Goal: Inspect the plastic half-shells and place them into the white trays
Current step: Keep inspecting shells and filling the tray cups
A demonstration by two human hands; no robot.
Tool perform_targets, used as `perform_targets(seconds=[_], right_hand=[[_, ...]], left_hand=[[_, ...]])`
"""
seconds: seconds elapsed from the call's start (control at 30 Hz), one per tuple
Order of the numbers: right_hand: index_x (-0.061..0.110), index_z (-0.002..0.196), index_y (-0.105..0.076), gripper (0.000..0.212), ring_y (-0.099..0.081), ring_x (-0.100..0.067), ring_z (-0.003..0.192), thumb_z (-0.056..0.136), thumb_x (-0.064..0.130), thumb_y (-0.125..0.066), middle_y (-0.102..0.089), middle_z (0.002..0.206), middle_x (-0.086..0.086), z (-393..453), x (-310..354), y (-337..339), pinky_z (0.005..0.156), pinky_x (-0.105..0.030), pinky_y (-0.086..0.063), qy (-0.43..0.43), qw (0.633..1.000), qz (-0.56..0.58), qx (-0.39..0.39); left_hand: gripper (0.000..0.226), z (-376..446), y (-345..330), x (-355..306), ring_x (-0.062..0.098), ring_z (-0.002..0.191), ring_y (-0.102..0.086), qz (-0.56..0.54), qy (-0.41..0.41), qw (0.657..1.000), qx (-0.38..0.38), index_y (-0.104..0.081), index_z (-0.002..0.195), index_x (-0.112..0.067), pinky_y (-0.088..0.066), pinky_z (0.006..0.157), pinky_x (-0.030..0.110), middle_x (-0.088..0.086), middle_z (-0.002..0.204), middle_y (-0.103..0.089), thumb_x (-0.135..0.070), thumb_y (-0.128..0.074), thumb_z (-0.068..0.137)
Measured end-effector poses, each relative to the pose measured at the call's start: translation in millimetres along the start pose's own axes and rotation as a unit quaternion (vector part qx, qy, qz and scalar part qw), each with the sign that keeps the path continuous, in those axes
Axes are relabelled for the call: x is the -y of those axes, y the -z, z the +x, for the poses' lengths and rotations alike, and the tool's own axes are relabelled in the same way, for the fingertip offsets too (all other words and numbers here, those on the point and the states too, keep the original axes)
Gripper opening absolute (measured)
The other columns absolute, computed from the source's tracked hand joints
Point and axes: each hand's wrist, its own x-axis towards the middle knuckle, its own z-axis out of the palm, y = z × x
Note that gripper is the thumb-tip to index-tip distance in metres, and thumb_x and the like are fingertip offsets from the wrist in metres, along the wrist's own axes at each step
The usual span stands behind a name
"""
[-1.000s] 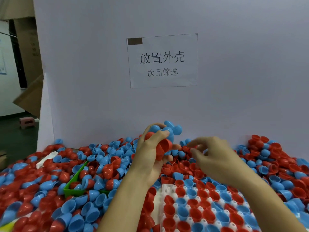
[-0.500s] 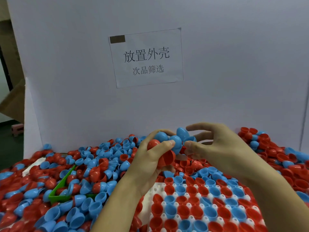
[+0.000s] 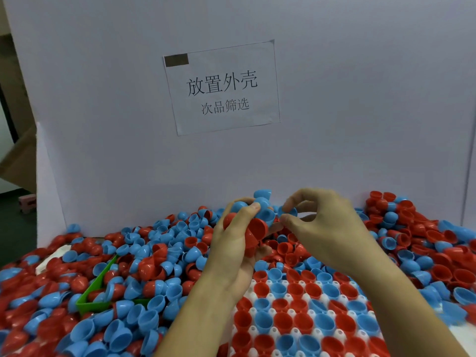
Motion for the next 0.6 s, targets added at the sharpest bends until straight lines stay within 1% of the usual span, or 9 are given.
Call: perform_targets(seconds=[0.07,0.1,0.2,0.27,0.33,0.4,0.47,0.53,0.6], right_hand=[[0.031,0.089,-0.071,0.006,-0.065,0.004,0.069,0.092,0.028,-0.067,-0.070,0.085,0.016,-0.1,0.8,-2.8,0.048,0.000,-0.041,0.002,1.000,-0.019,0.001],[0.031,0.087,-0.073,0.010,-0.065,0.005,0.068,0.093,0.031,-0.065,-0.070,0.080,0.018,-0.4,1.9,-3.4,0.048,0.000,-0.040,0.003,1.000,-0.023,0.005],[0.039,0.063,-0.065,0.030,-0.065,0.008,0.075,0.093,0.042,-0.062,-0.068,0.066,0.017,-2.5,6.7,-1.3,0.049,-0.002,-0.044,-0.001,0.999,-0.028,0.020],[0.040,0.059,-0.062,0.033,-0.069,-0.008,0.079,0.091,0.047,-0.063,-0.073,0.070,0.007,-2.9,6.8,-0.1,0.053,-0.013,-0.053,-0.010,0.999,-0.038,0.031],[0.033,0.059,-0.068,0.034,-0.069,-0.021,0.083,0.087,0.053,-0.065,-0.075,0.078,-0.002,-3.6,6.9,0.8,0.059,-0.015,-0.053,-0.034,0.998,-0.032,0.048],[0.022,0.068,-0.075,0.039,-0.066,-0.027,0.089,0.083,0.056,-0.066,-0.074,0.087,-0.008,-4.2,6.8,0.9,0.063,-0.018,-0.050,-0.060,0.995,-0.021,0.071],[0.016,0.077,-0.077,0.037,-0.065,-0.031,0.092,0.084,0.051,-0.068,-0.072,0.093,-0.013,-4.7,7.1,-0.4,0.065,-0.027,-0.048,-0.074,0.993,-0.019,0.086],[0.017,0.076,-0.078,0.030,-0.066,-0.030,0.089,0.085,0.045,-0.071,-0.073,0.090,-0.013,-4.5,6.9,-1.9,0.061,-0.027,-0.052,-0.089,0.993,-0.012,0.077],[0.026,0.071,-0.077,0.020,-0.069,-0.016,0.078,0.084,0.040,-0.074,-0.074,0.075,-0.005,-4.0,5.3,-3.5,0.042,-0.016,-0.050,-0.102,0.993,-0.004,0.054]], left_hand=[[0.002,1.4,0.9,0.1,0.022,0.085,-0.075,0.030,-0.026,0.999,0.005,-0.070,0.091,-0.024,-0.051,0.046,0.027,0.008,0.099,-0.073,-0.023,-0.069,0.089],[0.002,1.8,2.2,0.1,0.019,0.082,-0.075,0.055,-0.041,0.998,0.008,-0.070,0.091,-0.025,-0.051,0.047,0.027,0.005,0.095,-0.073,-0.023,-0.069,0.090],[0.007,2.1,5.8,-2.1,0.015,0.081,-0.074,0.136,-0.090,0.987,0.018,-0.069,0.091,-0.028,-0.054,0.051,0.029,-0.003,0.089,-0.073,-0.022,-0.068,0.092],[0.009,1.0,5.7,-5.0,0.012,0.077,-0.073,0.175,-0.116,0.977,0.036,-0.068,0.089,-0.030,-0.055,0.053,0.029,-0.008,0.085,-0.072,-0.022,-0.069,0.092],[0.009,-0.6,4.9,-7.9,0.011,0.075,-0.072,0.204,-0.132,0.969,0.053,-0.067,0.091,-0.030,-0.055,0.055,0.028,-0.010,0.084,-0.072,-0.021,-0.069,0.092],[0.009,-1.7,4.5,-9.8,0.011,0.074,-0.072,0.224,-0.134,0.963,0.065,-0.067,0.093,-0.029,-0.056,0.056,0.027,-0.010,0.085,-0.072,-0.021,-0.069,0.092],[0.007,-1.9,4.3,-10.9,0.011,0.075,-0.072,0.232,-0.124,0.962,0.072,-0.067,0.095,-0.027,-0.056,0.057,0.027,-0.009,0.087,-0.072,-0.021,-0.070,0.092],[0.005,-1.8,3.4,-10.5,0.012,0.075,-0.071,0.224,-0.106,0.966,0.066,-0.067,0.093,-0.026,-0.056,0.057,0.028,-0.008,0.086,-0.072,-0.022,-0.070,0.091],[0.006,-1.4,2.5,-9.7,0.013,0.076,-0.071,0.199,-0.081,0.975,0.056,-0.068,0.090,-0.027,-0.056,0.057,0.031,-0.005,0.089,-0.072,-0.022,-0.070,0.091]])
